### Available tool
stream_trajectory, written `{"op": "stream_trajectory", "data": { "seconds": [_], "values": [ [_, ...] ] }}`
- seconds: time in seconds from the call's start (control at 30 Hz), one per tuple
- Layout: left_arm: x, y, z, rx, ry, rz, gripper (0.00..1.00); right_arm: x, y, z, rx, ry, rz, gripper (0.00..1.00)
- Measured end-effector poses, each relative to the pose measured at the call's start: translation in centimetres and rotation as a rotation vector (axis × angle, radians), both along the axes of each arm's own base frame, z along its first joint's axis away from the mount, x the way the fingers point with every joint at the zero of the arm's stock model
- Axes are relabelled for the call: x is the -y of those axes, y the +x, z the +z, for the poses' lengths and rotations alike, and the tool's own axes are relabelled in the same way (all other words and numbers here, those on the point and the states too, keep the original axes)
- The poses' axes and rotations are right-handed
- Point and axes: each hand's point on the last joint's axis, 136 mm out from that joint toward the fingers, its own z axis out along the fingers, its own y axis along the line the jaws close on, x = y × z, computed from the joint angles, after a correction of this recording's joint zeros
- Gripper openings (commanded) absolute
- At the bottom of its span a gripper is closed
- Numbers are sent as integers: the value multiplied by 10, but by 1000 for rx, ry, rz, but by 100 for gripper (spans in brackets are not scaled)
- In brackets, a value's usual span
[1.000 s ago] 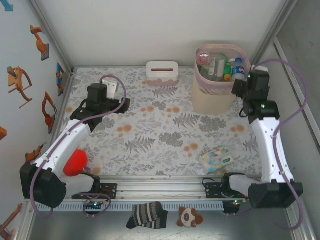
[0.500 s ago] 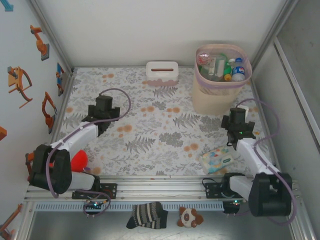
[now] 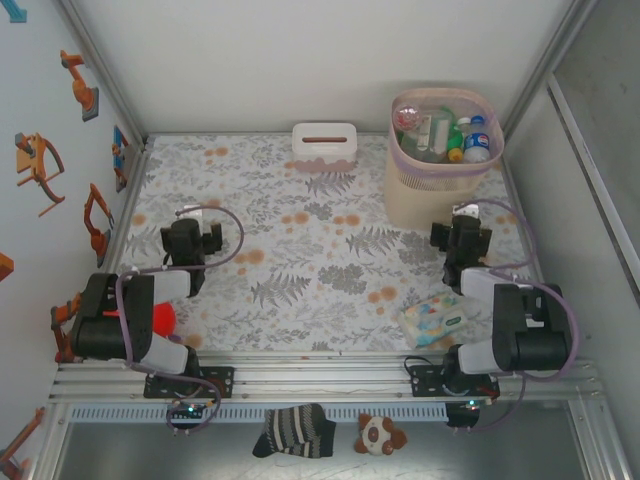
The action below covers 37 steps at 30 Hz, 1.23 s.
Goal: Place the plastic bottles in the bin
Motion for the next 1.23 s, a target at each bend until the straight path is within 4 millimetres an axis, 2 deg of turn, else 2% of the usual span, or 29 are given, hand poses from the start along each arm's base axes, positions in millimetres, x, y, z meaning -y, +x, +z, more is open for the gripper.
{"op": "stream_trajectory", "data": {
  "seconds": [0.1, 0.23, 0.33, 0.5, 0.53, 0.8, 1.23],
  "values": [
    [0, 0, -2, 28, -35, -21, 96, -9, 4, 1, 45, 25, 47, 93],
    [10, 5, -2, 55, -74, -84, 96, -16, 9, -12, 31, 45, 83, 94],
    [15, 7, -2, 59, -94, -118, 96, -19, 13, -13, 45, 67, 111, 94],
    [18, 8, 0, 69, -104, -136, 96, -17, 14, -15, 72, 83, 119, 92],
    [18, 8, 0, 70, -104, -134, 96, -17, 13, -16, 74, 88, 118, 99],
    [16, 8, 0, 71, -112, -123, 96, -15, 16, -9, 107, 90, 105, 99],
    [14, 8, 0, 69, -119, -117, 96, -15, 16, -9, 107, 90, 105, 99]
  ]
}}
